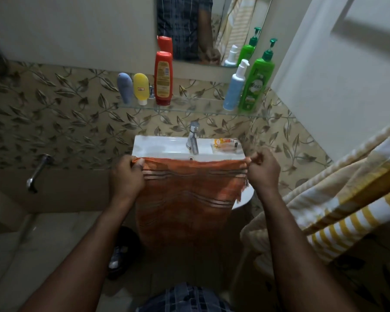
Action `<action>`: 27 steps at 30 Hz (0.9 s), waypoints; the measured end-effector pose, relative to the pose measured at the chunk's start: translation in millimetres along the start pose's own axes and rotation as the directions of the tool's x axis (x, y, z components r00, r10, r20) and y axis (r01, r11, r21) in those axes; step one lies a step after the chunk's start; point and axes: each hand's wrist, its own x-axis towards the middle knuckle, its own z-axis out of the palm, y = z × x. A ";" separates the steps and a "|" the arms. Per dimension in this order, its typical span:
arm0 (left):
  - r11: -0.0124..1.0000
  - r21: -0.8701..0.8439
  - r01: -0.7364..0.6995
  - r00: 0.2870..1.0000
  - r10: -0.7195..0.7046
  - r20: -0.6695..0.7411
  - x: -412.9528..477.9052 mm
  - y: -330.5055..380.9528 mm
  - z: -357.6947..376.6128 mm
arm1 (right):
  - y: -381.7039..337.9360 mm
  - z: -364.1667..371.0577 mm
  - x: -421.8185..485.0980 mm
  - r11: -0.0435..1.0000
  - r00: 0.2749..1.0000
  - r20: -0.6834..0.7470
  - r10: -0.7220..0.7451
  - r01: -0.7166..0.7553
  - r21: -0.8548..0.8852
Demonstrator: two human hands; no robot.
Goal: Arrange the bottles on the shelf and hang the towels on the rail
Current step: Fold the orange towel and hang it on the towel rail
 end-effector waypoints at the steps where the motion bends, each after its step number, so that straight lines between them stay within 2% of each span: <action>1: 1.000 -0.025 0.014 0.999 -0.015 -0.041 2.1 -1.0 -2.0 | 4.3 -0.5 -3.2 1.000 0.999 -0.044 0.002 -0.002 -0.002; 4: 1.000 -0.018 -0.011 0.995 0.009 -0.097 5.9 -2.8 -9.1 | 3.3 -5.1 0.0 0.998 0.991 -0.126 -0.055 0.057 0.009; 7: 0.999 0.041 -0.016 0.996 0.019 -0.083 8.0 -0.2 -8.6 | 2.2 -3.7 -1.1 0.999 0.995 -0.091 -0.045 0.044 -0.015; 10: 0.999 0.024 -0.048 0.992 0.051 -0.119 9.4 8.6 -10.3 | 2.5 -8.2 1.2 0.998 0.992 -0.115 -0.052 0.054 0.016; 15: 0.998 0.001 -0.056 0.998 0.056 -0.012 14.2 11.1 -16.8 | 7.6 -26.8 9.1 0.989 0.993 0.116 0.027 -0.043 0.142; 17: 0.990 -0.133 -0.038 0.994 0.051 0.097 16.3 13.6 -22.1 | 1.1 -39.6 11.3 0.954 0.957 0.289 -0.014 -0.074 0.291; 18: 0.972 -0.236 -0.020 0.975 0.071 0.211 15.2 18.9 -26.1 | -4.7 -47.5 11.3 0.916 0.914 0.401 -0.064 -0.106 0.387; 19: 0.942 -0.335 0.018 0.927 0.110 0.359 13.6 26.9 -31.4 | -12.9 -55.1 10.5 0.859 0.851 0.509 -0.132 -0.159 0.487; 21: 0.885 -0.444 0.141 0.762 0.190 0.620 11.7 44.8 -41.3 | -25.2 -65.0 11.0 0.705 0.740 0.636 -0.219 -0.331 0.628; 22: 0.866 -0.460 0.195 0.736 0.181 0.652 14.2 51.6 -42.4 | -26.2 -63.5 12.4 0.652 0.740 0.646 -0.190 -0.397 0.646; 23: 0.847 -0.477 0.235 0.762 0.144 0.632 18.8 55.4 -39.3 | -20.7 -55.6 16.1 0.639 0.780 0.621 -0.084 -0.436 0.634; 24: 0.853 -0.457 0.253 0.832 0.050 0.553 24.7 55.4 -33.7 | -13.0 -45.6 20.9 0.694 0.838 0.539 0.080 -0.435 0.573; 25: 0.880 -0.403 0.250 0.904 -0.063 0.423 29.7 54.0 -26.3 | -6.3 -36.0 23.8 0.782 0.893 0.386 0.233 -0.408 0.471; 26: 0.922 -0.312 0.231 0.948 -0.140 0.287 30.9 52.4 -19.0 | 0.5 -26.5 24.6 0.850 0.917 0.233 0.323 -0.390 0.354; 27: 0.933 -0.273 0.236 0.962 -0.184 0.203 28.9 51.4 -11.0 | 4.7 -17.5 22.6 0.870 0.919 0.147 0.367 -0.395 0.296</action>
